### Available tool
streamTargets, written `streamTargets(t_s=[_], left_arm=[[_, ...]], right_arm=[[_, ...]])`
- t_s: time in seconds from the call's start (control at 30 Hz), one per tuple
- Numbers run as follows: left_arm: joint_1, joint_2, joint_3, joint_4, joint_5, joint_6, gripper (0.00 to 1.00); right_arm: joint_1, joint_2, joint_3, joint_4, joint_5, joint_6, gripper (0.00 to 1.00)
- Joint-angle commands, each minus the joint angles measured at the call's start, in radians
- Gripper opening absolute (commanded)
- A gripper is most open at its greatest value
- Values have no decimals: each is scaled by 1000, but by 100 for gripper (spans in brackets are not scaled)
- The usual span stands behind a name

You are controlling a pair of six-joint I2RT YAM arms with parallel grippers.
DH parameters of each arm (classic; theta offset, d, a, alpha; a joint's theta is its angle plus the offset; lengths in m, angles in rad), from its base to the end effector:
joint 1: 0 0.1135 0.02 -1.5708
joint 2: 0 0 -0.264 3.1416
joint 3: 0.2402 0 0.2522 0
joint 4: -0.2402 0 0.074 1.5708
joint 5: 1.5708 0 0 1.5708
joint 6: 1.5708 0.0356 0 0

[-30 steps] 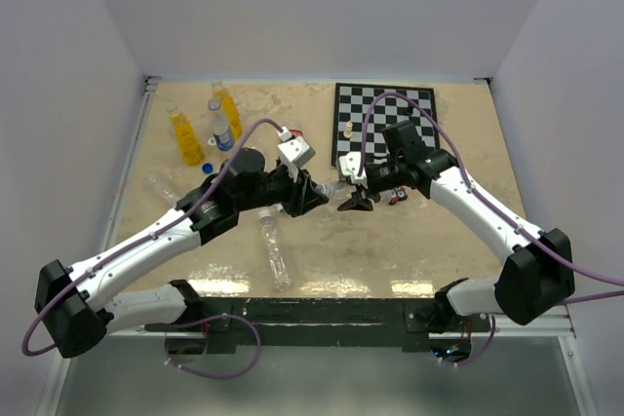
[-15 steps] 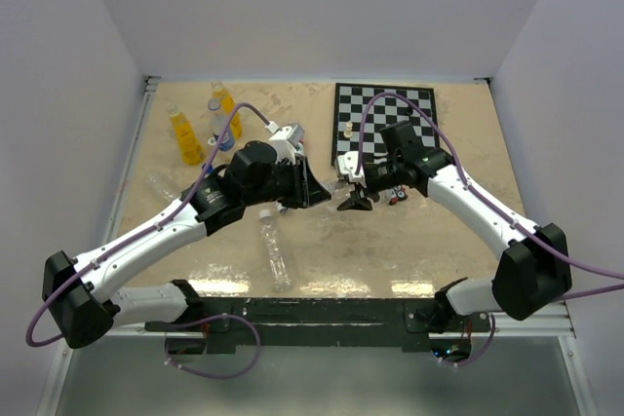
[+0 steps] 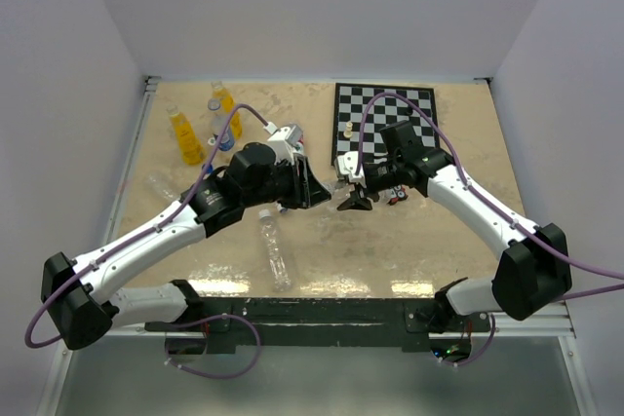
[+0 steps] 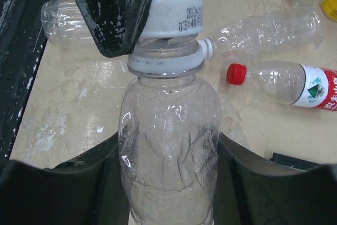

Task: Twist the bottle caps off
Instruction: Unscrew the bottle cap at the center of the board.

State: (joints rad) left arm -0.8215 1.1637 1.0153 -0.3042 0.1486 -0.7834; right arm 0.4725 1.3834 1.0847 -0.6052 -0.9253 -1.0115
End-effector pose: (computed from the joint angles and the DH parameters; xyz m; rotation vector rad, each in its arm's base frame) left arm 0.1765 -0.1975 0.3313 0.1456 2.2170 -1.1134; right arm 0.2378 0.1535 0.2832 -1.7222 1.3304 0.8332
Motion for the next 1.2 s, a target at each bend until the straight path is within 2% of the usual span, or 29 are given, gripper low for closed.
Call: streamTargets(t_s=[0.0,0.1,0.23,0.37,0.47,0.63,0.73,0.87,0.97,1.17], left_arm=[[12,-52,-27,16,-21,52,51],[12,-79,-47,16,-9,102,70],[12,-113,-57,5,23,173,85],[12,-148,-84,-12,52,252,87],[13,-189,-101,-41,29,367,90],[13,-254,-158,34,181,729,87],[13,-272,-191,108,209,955,88],[13,-280,-237,239,224,1147,88],[13,-259,-259,362,233,1191,88],[13,-191,-256,444,266,1204,88]], right_arm=[[-6,-6,15,-24,-7,-25,0],[-6,-6,15,-24,-6,-27,0],[-6,-3,15,-25,-6,-27,0],[-6,-1,15,-25,-6,-27,0],[-6,0,15,-28,-6,-29,0],[-6,0,15,-30,-10,-33,0],[-6,0,15,-30,-9,-33,0],[-6,2,15,-30,-6,-33,0],[-6,0,14,-31,-9,-36,0],[-6,0,14,-33,-10,-38,0]])
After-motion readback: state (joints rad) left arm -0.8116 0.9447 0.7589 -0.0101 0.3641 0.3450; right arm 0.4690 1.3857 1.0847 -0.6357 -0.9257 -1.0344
